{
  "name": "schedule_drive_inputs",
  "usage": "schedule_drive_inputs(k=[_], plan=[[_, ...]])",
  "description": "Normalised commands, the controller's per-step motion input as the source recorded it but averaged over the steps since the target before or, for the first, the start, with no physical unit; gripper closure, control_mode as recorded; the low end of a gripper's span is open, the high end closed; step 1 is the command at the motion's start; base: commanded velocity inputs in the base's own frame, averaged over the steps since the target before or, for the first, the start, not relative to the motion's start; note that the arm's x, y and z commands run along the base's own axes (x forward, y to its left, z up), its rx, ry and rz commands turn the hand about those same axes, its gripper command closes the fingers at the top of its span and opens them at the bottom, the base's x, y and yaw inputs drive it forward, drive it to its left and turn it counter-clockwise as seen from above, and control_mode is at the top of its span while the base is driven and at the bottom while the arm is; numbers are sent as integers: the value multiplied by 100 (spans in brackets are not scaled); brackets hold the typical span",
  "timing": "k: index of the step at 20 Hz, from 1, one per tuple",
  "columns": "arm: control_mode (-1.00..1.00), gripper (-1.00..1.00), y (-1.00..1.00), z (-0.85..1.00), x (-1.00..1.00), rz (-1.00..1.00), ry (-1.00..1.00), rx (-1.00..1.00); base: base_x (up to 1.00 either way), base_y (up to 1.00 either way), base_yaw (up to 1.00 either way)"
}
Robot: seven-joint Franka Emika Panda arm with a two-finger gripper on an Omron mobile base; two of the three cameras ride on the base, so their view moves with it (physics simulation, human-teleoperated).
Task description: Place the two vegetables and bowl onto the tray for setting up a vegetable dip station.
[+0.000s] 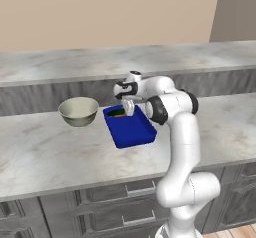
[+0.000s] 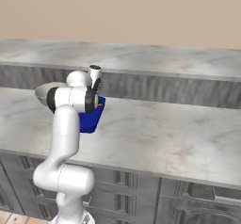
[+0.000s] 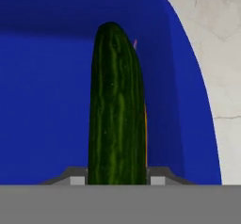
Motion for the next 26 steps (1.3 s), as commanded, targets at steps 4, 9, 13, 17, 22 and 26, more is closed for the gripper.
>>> schedule_drive_inputs(k=[4, 9, 13, 17, 22, 26], plan=[[-100, 100, 0, -22, 10, 2, 0, -1, 0, 0, 0], [-100, 100, 0, -15, 1, 1, 0, 0, 0, 0, 0], [-100, 100, 0, 0, 0, 1, 0, 0, 0, 0, 0], [-100, 100, 0, 0, 0, 0, 0, 0, 0, 0, 0], [-100, -100, 0, 0, 0, 0, 0, 0, 0, 0, 0], [-100, -100, 0, 0, 0, 0, 0, 0, 0, 0, 0]])
